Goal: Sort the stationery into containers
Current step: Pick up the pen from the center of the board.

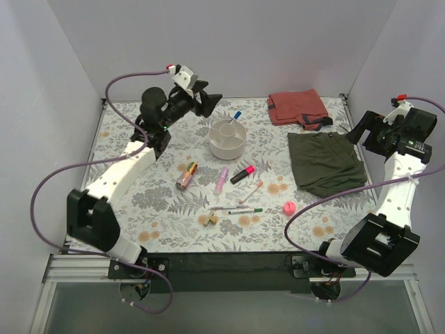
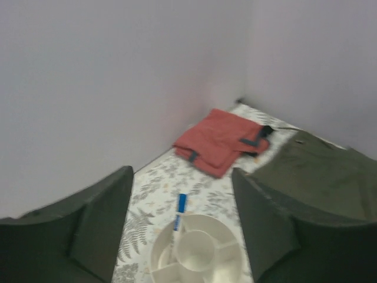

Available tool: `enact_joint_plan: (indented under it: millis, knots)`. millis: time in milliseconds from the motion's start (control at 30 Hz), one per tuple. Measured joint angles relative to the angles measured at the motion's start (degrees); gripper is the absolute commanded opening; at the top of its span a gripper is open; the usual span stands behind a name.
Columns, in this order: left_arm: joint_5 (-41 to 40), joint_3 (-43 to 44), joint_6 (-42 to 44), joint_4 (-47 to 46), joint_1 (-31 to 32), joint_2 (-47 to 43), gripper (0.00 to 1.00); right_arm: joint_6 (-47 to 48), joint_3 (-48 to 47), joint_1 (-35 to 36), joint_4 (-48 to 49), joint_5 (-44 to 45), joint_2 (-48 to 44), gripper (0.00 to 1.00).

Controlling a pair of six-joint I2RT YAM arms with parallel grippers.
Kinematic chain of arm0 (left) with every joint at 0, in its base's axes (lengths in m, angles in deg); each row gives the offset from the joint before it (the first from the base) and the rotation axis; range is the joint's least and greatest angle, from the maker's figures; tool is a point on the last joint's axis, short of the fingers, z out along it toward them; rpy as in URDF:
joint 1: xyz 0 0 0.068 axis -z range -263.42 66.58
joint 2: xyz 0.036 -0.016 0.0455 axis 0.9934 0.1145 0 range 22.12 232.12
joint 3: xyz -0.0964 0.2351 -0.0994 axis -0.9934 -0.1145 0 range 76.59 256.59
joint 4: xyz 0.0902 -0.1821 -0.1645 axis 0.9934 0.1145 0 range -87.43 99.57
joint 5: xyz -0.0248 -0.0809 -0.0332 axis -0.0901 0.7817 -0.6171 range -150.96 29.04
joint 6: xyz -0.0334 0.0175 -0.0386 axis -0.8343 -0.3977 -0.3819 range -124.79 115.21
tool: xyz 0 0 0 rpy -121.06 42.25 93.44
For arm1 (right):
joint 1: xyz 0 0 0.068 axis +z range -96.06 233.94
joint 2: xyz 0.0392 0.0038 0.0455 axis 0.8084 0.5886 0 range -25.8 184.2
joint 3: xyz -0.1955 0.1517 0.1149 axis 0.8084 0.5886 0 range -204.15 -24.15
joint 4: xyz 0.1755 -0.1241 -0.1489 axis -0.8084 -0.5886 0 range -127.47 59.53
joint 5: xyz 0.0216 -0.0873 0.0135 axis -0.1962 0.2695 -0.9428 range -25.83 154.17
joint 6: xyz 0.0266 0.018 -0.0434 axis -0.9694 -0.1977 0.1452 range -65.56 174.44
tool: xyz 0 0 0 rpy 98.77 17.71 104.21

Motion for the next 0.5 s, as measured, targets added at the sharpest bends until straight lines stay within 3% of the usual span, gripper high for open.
enact_joint_plan:
  millis: [67,200,400,500]
  knots:
    - [8.57,1.88,3.32,9.62,0.13,-7.08,0.68,0.07,0.09,0.00,0.00,-0.96,-0.31,0.91]
    - [18.53,6.62,10.73,30.18,4.74,-13.64,0.68,0.28,0.24,0.00,-0.07,-2.12,-0.92,0.91]
    - [16.87,-4.96,17.86,48.35,16.61,-12.98,0.55,3.23,2.36,0.00,-0.26,-4.04,-3.61,0.94]
    - [15.13,-10.56,20.13,54.10,21.03,-10.03,0.49,5.73,3.34,0.00,-1.01,-4.72,-4.90,0.90]
